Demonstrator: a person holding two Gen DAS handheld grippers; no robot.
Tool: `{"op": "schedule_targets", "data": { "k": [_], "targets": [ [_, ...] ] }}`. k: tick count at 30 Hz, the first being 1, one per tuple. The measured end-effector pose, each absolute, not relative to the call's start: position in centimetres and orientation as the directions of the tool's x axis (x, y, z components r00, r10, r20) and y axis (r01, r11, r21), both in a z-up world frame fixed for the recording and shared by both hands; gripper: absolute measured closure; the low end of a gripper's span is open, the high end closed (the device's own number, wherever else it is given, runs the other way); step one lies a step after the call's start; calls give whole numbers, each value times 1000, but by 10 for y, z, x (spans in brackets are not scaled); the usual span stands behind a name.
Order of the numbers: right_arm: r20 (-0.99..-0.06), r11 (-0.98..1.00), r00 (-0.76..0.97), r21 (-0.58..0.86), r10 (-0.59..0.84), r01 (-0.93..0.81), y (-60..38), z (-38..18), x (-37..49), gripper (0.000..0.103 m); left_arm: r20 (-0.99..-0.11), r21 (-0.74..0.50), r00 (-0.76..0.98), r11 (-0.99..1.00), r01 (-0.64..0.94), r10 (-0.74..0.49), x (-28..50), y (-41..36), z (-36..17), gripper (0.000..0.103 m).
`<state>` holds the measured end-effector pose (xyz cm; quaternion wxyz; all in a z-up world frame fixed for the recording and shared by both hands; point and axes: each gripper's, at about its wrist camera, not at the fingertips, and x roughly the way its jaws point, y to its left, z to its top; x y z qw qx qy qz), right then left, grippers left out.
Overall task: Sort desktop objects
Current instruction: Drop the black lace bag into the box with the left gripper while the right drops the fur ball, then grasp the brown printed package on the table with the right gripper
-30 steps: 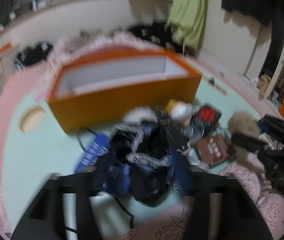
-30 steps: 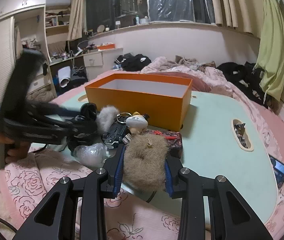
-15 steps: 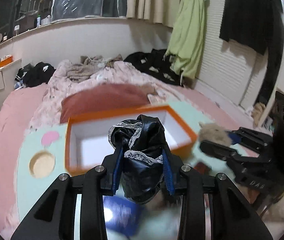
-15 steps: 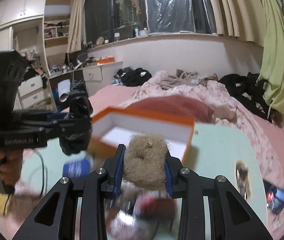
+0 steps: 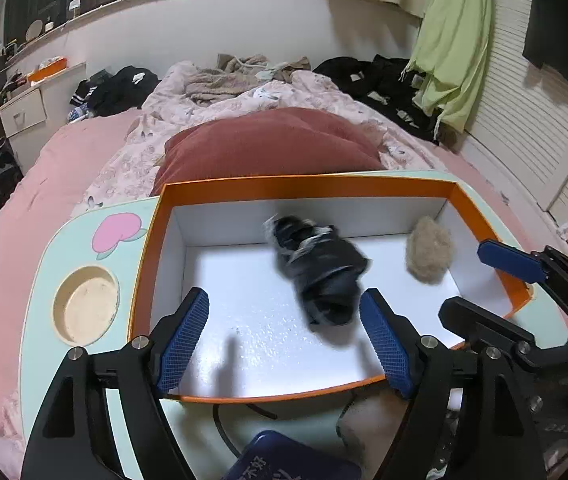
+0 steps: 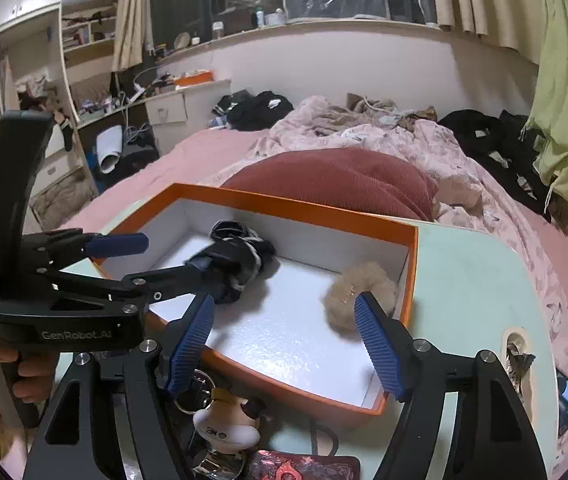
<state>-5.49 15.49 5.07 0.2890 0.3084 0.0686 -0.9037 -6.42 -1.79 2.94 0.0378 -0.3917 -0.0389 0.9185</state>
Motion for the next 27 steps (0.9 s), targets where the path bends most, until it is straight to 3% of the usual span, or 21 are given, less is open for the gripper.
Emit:
{"op": "schedule_targets", "data": {
  "k": [5, 11, 17, 20, 22, 24, 27],
  "targets": [
    [-536, -833, -684, 68, -495, 549, 171, 66, -41, 30, -641, -179, -750, -982, -61, 163, -42, -27, 51, 25],
    [-531, -868, -724, 45, -440, 495, 209, 63, -3, 30, -621, -134, -766, -985, -106, 167, 18, -35, 67, 25],
    [-606, -924, -726, 37, -324, 381, 253, 21, 28, 30, -662, -45, -741, -993, -105, 108, 66, -38, 33, 22],
    [-655, -925, -698, 3, -288, 380, 257, 2, 36, 30, -724, -53, -674, -986, -158, 147, 69, -30, 7, 22],
    [-640, -918, -712, -27, -287, 395, 253, -2, 42, 30, -752, -7, -647, -983, -182, 125, 67, -20, -5, 22],
    [-640, -906, -704, -30, -306, 421, 249, -4, 42, 19, -758, -9, -638, -980, -200, 137, 67, -15, -17, 19],
    [-629, -899, -704, -22, -328, 438, 250, -8, 41, 14, -747, -30, -649, -982, -188, 147, 65, -21, -21, 8]
  ]
}}
